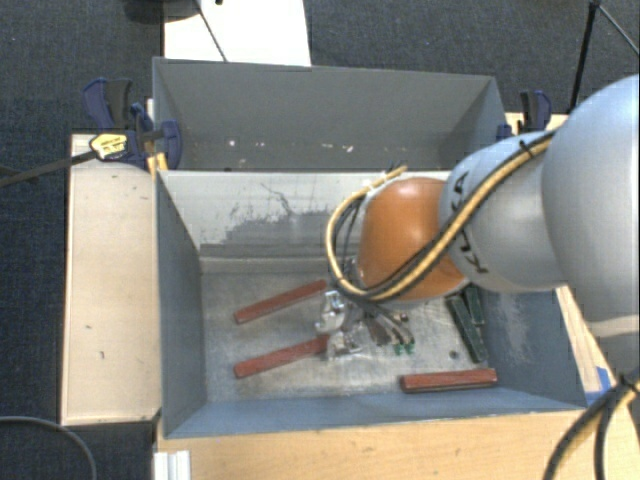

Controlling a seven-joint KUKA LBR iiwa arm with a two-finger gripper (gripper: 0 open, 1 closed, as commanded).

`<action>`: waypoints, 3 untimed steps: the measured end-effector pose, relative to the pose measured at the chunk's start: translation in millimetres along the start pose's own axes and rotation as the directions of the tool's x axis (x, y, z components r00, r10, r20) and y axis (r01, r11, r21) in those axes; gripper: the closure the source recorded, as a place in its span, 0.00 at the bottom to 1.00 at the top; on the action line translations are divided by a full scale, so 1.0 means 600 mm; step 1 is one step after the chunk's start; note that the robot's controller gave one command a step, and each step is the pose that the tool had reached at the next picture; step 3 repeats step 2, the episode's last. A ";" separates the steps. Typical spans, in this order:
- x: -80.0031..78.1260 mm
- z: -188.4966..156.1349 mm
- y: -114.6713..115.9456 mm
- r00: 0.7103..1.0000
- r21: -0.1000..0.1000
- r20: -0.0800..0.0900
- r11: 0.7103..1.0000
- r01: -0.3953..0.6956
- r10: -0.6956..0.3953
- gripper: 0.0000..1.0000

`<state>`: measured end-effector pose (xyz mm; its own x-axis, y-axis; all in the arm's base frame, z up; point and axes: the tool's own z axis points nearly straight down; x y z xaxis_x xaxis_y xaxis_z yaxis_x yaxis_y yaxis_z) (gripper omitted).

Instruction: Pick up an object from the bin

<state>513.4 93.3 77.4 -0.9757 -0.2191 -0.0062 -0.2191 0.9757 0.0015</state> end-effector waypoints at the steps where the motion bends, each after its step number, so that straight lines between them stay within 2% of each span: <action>1: -0.010 -0.285 0.005 0.999 0.002 0.000 0.999 0.052 -0.052 1.00; 3: -0.008 -0.283 0.006 0.999 0.001 -0.004 0.999 0.051 -0.051 1.00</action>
Offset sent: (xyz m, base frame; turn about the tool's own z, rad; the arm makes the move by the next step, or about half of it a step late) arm 0.0000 0.0000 0.0000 0.0000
